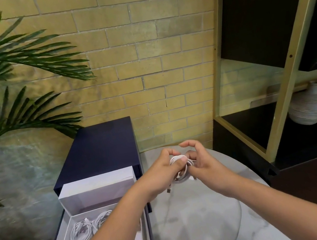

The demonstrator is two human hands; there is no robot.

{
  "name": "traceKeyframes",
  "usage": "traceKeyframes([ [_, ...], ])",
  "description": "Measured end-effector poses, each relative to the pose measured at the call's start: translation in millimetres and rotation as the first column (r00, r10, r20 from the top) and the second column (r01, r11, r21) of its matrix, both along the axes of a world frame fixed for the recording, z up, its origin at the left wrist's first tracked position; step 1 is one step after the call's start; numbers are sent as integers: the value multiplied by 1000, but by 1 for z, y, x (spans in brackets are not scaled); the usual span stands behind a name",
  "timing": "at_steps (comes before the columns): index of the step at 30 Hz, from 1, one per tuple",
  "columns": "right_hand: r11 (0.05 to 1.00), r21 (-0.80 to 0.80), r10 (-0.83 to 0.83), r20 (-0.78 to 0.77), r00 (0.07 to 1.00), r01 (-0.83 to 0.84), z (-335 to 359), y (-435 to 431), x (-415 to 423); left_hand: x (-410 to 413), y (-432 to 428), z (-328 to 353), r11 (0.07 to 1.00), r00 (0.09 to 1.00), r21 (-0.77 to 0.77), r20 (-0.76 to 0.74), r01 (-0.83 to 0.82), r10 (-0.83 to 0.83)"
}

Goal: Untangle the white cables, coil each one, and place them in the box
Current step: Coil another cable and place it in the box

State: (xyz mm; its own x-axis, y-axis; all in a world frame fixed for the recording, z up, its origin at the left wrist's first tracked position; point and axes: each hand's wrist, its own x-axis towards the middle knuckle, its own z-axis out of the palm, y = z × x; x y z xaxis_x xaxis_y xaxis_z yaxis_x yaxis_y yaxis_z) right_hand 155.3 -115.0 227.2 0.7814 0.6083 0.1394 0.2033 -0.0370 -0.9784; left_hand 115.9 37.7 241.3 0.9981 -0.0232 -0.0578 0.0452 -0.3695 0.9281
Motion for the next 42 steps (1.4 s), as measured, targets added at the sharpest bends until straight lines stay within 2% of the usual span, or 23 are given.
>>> traceKeyframes([
  [3, 999, -37, -7, 69, 998, 9, 0, 2, 0, -1, -3, 1, 997, 999, 74, 37, -27, 24],
  [5, 996, -48, -66, 160, 985, 74, -3, 5, -1, 0, -4, -1, 992, 996, 92, 50, -81, 77],
  [7, 973, -83, -175, 346, 922, 216, -5, 8, -5, 1, -4, -2, 985, 991, 117, 49, -131, 126],
  [9, 937, -74, -251, 537, 806, 342, -3, 9, -7, 3, -2, -4, 981, 987, 114, 48, -160, 155],
  [11, 934, -63, -250, 586, 771, 351, -1, 8, -9, 4, -1, -6, 980, 984, 99, 65, -174, 168],
  [12, 944, -70, -232, 551, 802, 321, 0, 8, -10, 4, -1, -7, 978, 982, 105, 75, -180, 173],
  [14, 970, -66, -191, 387, 902, 234, 0, 10, -15, 6, -1, -9, 972, 977, 120, 96, -201, 190],
  [17, 989, 75, -128, 17, 992, 126, 2, 11, -20, 7, 1, -13, 965, 963, 86, 123, -249, 238],
  [20, 949, 291, -6, -373, 928, 123, 9, 8, -24, 8, 5, -15, 956, 956, 113, 143, -272, 256],
  [22, 936, 335, 59, -457, 887, 111, 11, 7, -24, 9, 6, -17, 954, 956, 127, 149, -270, 251],
  [24, 968, 231, 23, -461, 887, 96, 9, 4, -21, 9, 6, -19, 953, 960, 159, 150, -259, 236],
  [27, 999, -43, -15, -369, 929, -1, 10, -3, -12, 10, 6, -21, 956, 962, 161, 155, -247, 223],
  [30, 962, -256, 27, -240, 970, -90, 18, -9, -6, 9, 5, -19, 963, 970, 152, 137, -220, 200],
  [33, 905, -426, -27, -55, 998, 1, 28, -11, -2, 8, 3, -19, 964, 969, 155, 150, -218, 195],
  [35, 878, -475, -55, 14, 998, 55, 32, -12, 1, 8, 2, -18, 960, 966, 165, 166, -226, 199],
  [37, 878, -473, -72, 16, 997, 71, 33, -12, 3, 9, 0, -18, 954, 960, 180, 190, -239, 205],
  [40, 906, -422, -78, -72, 994, 40, 32, -9, 3, 8, -4, -18, 944, 948, 211, 248, -252, 197],
  [42, 916, -402, -47, -157, 986, -21, 30, -9, 3, 10, -2, -20, 914, 931, 290, 310, -283, 190],
])
